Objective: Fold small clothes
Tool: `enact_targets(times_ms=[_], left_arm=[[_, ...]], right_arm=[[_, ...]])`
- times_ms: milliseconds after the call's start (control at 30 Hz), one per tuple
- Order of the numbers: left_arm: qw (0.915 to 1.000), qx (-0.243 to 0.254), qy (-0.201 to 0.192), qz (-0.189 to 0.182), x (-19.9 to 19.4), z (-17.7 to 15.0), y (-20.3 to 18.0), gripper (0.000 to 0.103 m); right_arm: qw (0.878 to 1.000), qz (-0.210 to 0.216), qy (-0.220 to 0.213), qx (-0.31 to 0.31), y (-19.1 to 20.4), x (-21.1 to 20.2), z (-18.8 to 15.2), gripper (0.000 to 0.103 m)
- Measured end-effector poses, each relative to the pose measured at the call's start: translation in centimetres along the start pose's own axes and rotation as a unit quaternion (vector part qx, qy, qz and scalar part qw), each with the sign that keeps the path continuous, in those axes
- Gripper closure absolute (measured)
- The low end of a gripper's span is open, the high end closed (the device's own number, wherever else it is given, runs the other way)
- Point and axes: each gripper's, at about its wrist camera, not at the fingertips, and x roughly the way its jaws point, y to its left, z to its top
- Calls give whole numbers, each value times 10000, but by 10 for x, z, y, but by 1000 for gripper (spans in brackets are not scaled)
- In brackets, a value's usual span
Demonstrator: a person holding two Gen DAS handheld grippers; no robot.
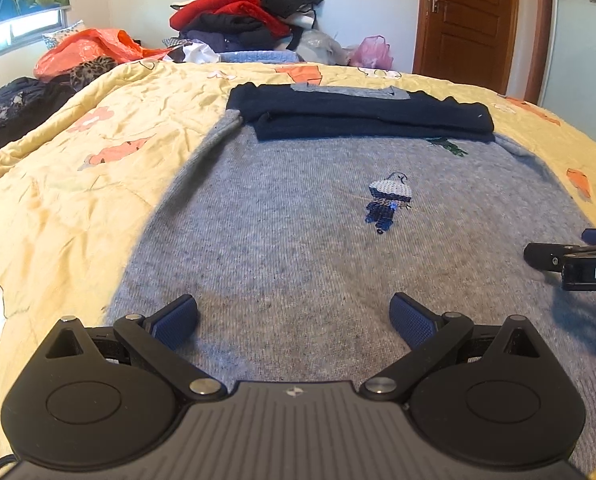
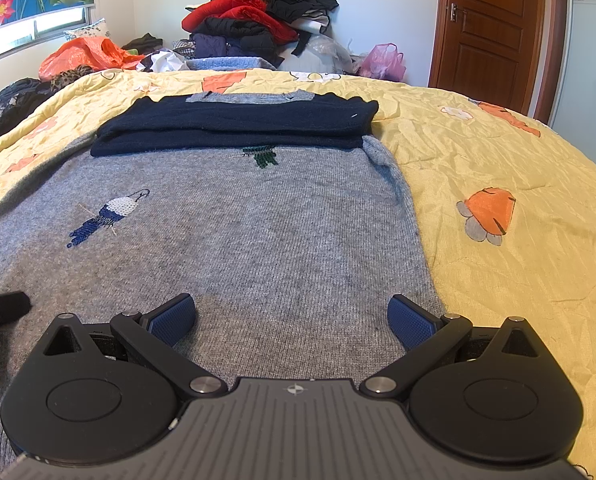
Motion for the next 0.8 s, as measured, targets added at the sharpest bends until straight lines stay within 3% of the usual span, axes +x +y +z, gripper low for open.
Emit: enact_targets(times_ms=[300,433,800], left_arm=[[10000,17,14,38,-1,0,-4,0],[9999,-4,69,143,-7,-3,-6,0],[9996,137,230,-60,-52,-33,12,0]], right_arm=[[9997,-11,3,257,-2,-24,-14,0],[10000,-16,15,-82,2,-45,-34,0],[9995,135,240,-141,-7,-93,-65,0]])
